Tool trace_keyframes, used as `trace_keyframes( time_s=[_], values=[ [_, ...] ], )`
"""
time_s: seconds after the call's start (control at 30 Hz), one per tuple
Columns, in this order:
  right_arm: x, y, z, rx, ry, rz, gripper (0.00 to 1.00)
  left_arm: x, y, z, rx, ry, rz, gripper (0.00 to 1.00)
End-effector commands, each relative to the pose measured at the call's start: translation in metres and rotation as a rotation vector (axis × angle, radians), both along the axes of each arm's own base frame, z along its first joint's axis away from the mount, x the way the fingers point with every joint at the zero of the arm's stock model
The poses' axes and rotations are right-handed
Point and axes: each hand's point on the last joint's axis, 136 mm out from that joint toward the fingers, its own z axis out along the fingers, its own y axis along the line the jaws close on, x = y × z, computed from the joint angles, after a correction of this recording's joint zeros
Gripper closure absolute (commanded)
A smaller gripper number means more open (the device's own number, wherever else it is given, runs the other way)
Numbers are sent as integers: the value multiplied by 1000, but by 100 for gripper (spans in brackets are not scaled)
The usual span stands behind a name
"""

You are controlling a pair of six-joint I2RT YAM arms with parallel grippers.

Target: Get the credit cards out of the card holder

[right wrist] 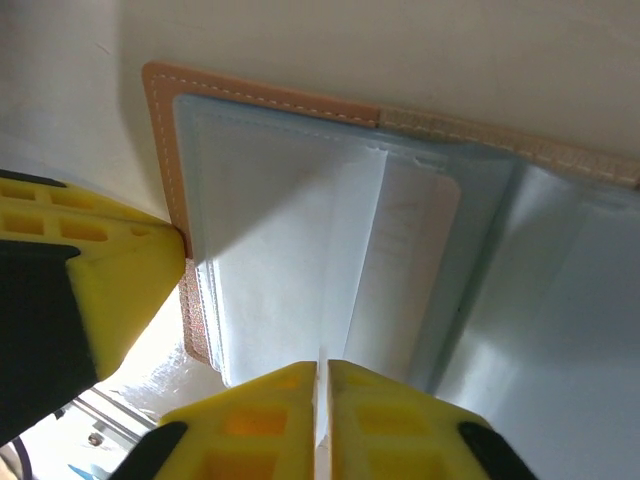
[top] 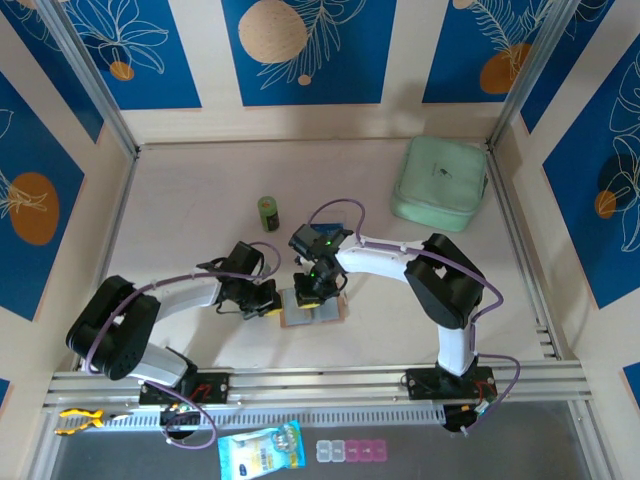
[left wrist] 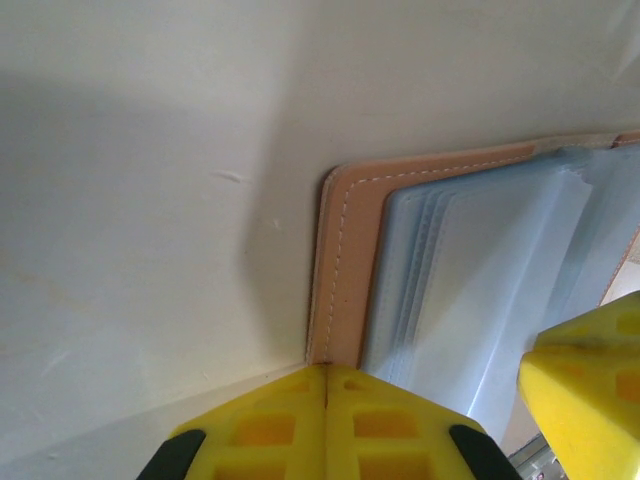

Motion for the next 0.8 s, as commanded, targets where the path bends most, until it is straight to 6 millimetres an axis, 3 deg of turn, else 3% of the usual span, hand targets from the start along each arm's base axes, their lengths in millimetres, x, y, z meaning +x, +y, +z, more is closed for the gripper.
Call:
trace_keyframes(
  time_s=[0.0, 0.4, 0.77],
  values=[
    [-1, 0, 2, -8, 3, -3, 92, -6, 3, -2, 13, 12, -20, 95],
    [-1, -13, 5, 72, 25, -40, 97, 2, -5, 24, -29, -30, -31, 94],
    [1, -13, 7, 180, 48, -59, 97, 3, -21, 29, -45, -24, -61, 94]
  ],
)
